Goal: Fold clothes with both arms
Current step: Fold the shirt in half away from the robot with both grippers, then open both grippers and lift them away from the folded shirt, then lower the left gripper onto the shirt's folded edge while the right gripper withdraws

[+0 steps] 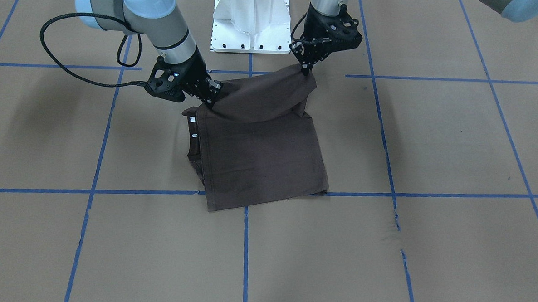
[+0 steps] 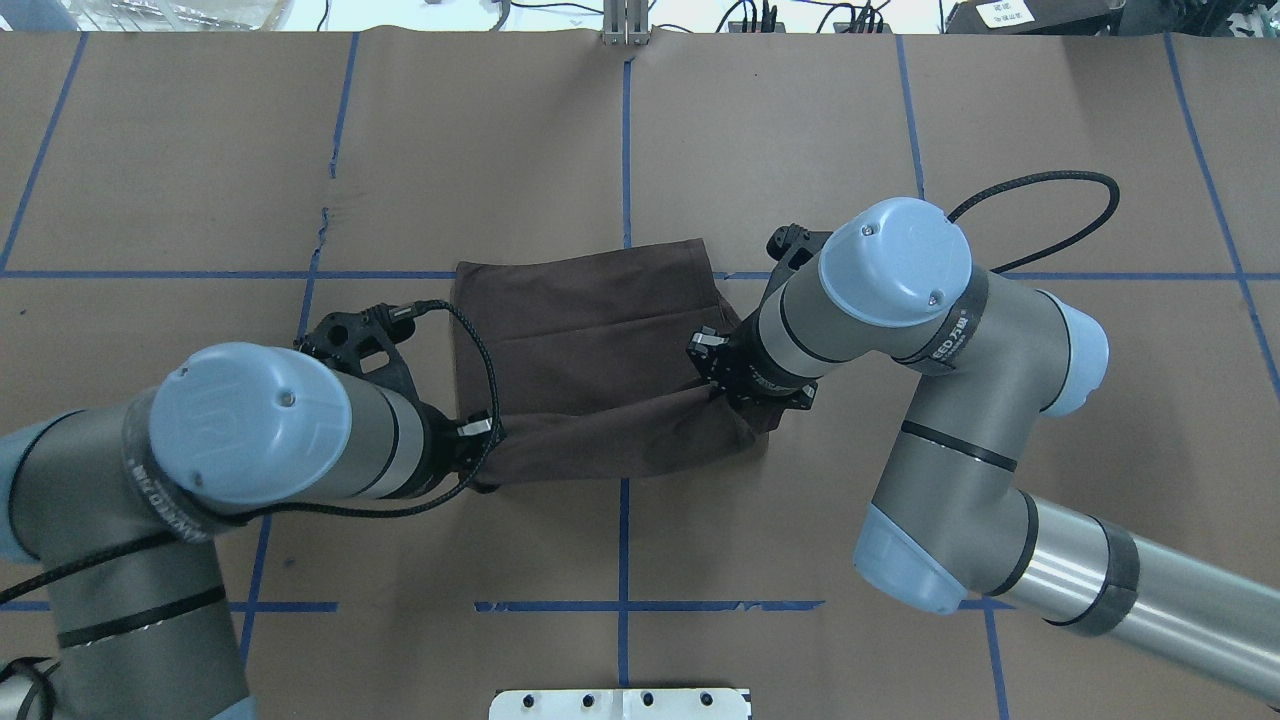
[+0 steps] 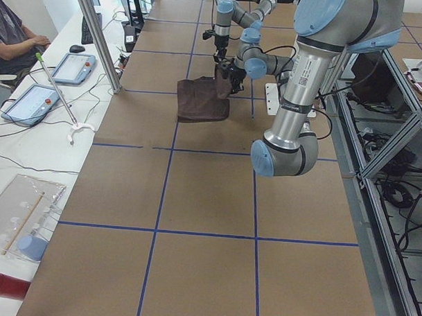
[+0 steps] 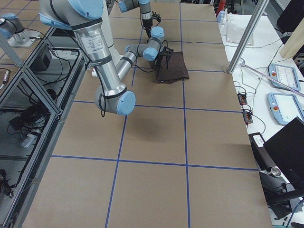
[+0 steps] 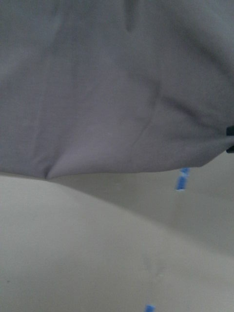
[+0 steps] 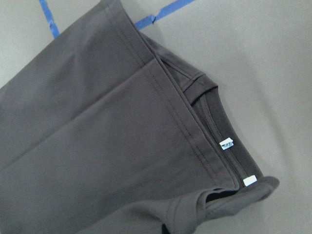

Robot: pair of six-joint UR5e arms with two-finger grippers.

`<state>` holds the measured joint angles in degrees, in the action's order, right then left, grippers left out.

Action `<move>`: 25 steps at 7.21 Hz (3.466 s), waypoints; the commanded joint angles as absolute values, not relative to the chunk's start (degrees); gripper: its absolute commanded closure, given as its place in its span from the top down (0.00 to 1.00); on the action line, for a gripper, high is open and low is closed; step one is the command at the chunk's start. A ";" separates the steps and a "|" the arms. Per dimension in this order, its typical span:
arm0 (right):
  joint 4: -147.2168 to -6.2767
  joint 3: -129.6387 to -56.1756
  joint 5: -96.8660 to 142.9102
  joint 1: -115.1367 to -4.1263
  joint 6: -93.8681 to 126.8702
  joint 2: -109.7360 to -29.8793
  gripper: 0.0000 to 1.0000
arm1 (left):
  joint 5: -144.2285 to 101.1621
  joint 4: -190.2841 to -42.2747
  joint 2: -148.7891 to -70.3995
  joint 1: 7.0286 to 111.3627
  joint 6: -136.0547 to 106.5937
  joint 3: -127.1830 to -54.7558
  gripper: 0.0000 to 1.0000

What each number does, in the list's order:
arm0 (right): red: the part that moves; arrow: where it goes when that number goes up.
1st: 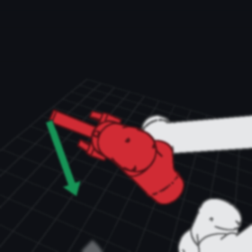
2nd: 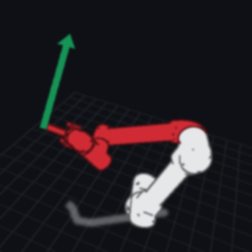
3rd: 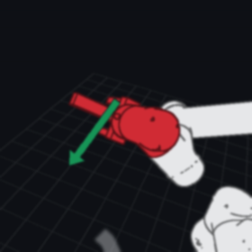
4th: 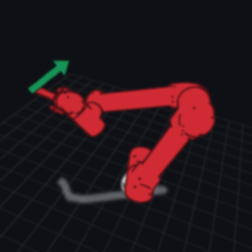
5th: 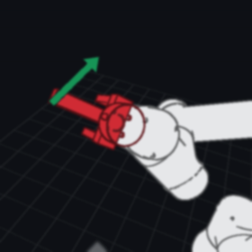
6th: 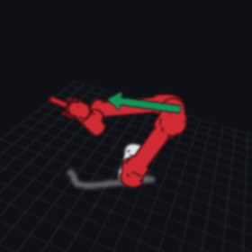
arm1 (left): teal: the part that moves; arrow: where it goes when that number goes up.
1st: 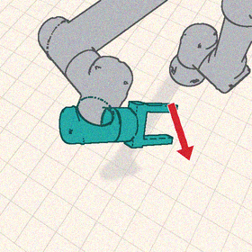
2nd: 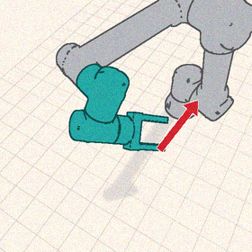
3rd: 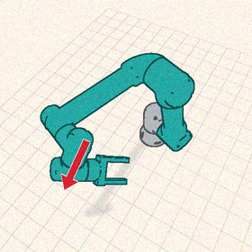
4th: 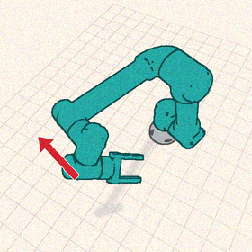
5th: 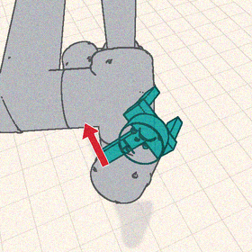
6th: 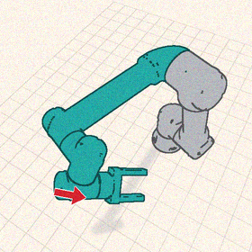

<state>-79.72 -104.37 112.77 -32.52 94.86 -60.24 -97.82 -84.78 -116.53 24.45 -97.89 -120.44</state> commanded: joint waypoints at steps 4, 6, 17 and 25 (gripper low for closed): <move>-75.67 -88.34 112.94 -35.68 94.92 -49.84 0.00 | -97.73 -95.70 -119.62 31.38 -97.65 -107.34 0.00; -75.67 -87.20 112.94 -37.34 95.27 -49.14 0.00 | -97.73 -97.29 -121.19 33.21 -97.65 -103.99 0.00; -89.53 -71.17 110.50 -38.94 77.48 -32.08 1.00 | -111.62 -107.84 -126.57 48.43 -82.96 -89.38 1.00; -92.20 -74.62 127.44 -53.70 53.09 -35.50 1.00 | -101.52 -124.71 -130.67 32.26 -114.43 -77.46 1.00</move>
<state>-92.20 -74.27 125.91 -52.25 53.99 -34.97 -102.72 -122.64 -128.69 32.99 -113.31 -81.06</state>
